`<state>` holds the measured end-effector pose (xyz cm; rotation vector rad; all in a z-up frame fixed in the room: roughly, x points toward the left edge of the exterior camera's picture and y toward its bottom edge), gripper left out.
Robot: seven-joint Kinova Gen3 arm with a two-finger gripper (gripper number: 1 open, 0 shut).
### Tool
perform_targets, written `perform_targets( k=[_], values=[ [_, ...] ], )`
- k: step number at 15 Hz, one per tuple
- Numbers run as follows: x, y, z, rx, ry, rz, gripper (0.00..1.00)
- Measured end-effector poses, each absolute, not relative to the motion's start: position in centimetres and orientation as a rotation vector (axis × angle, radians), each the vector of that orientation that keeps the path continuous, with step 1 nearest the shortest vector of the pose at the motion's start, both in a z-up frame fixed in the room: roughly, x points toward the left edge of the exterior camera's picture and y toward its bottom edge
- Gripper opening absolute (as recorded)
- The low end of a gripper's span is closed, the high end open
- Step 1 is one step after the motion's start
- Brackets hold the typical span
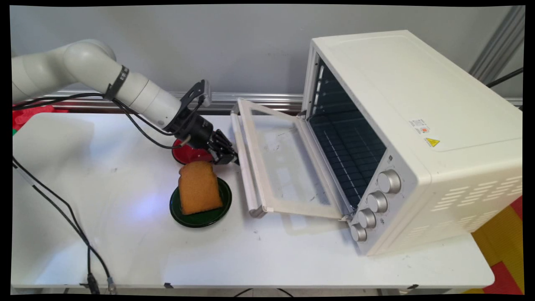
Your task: Close the oven
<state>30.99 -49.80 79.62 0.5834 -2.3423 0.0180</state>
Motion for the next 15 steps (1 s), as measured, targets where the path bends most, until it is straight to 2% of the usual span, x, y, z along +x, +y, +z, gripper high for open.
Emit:
perform_targets(
  k=[15],
  values=[
    [26.5, -52.3, 85.1, 0.517, -2.143, 0.109, 0.0]
  ],
)
